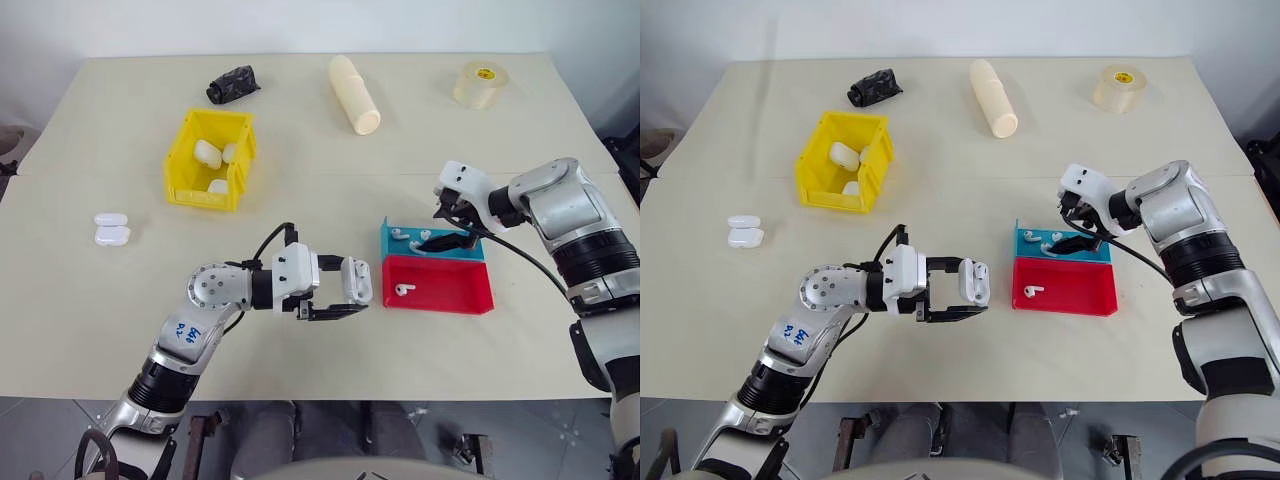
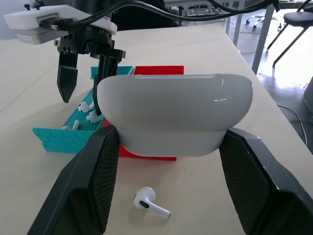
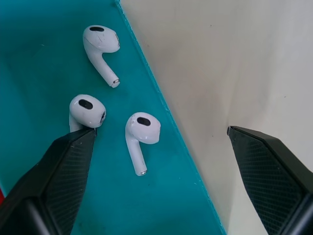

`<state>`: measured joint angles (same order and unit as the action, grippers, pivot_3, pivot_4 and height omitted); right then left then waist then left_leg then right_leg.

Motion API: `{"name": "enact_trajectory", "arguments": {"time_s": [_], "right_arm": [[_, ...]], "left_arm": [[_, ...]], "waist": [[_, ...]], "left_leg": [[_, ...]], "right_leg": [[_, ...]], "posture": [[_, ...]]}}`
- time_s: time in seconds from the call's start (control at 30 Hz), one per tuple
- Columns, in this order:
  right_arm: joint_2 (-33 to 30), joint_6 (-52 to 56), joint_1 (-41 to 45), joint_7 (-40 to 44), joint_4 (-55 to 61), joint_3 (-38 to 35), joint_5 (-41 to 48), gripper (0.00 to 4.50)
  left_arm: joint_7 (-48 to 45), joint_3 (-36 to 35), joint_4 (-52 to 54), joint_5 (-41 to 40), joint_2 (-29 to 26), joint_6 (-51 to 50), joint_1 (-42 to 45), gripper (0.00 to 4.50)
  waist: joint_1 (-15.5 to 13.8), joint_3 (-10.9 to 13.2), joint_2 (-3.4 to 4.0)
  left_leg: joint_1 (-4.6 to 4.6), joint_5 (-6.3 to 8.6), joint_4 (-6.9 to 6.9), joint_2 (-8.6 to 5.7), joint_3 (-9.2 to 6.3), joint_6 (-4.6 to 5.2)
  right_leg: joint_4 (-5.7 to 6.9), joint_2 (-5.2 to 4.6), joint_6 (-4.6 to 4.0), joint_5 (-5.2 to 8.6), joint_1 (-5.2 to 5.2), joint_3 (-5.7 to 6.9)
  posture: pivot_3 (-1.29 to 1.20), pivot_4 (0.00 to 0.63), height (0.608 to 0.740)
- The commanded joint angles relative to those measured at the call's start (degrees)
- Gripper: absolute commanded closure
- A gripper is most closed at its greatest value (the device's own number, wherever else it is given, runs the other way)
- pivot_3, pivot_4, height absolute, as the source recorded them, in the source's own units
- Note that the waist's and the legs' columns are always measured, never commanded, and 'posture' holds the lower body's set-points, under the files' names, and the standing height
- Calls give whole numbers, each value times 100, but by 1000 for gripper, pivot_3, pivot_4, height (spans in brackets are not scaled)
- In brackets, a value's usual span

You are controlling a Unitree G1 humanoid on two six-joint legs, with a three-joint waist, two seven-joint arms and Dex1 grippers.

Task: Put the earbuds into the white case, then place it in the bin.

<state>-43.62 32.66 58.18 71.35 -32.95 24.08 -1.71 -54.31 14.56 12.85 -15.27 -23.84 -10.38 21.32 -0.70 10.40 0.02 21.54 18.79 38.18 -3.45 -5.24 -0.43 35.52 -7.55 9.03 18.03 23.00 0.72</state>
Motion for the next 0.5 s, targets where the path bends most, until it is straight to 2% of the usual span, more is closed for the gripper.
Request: {"name": "enact_trajectory", "arguments": {"time_s": [0.03,0.2,0.5], "right_arm": [[11,-85,93,-40,-92,-142,-150,919],[69,-56,42,-21,-25,-161,-174,2565],[86,-24,-65,-29,105,-154,-261,2565]], "left_arm": [[55,0,274,2,-2,65,-40,1743],[51,-16,280,2,-27,69,-48,1743],[56,-12,291,-6,-32,57,-30,1743]], "waist": [[5,0,0],[21,0,0],[59,0,0]], "left_leg": [[0,0,1,0,0,0],[0,0,7,0,0,-1],[0,-1,6,0,0,-1]], "right_leg": [[0,0,0,0,0,-1],[0,0,0,0,0,-1],[3,-1,0,0,0,-1]], "posture": [[0,150,740],[0,150,740],[0,150,740]]}}
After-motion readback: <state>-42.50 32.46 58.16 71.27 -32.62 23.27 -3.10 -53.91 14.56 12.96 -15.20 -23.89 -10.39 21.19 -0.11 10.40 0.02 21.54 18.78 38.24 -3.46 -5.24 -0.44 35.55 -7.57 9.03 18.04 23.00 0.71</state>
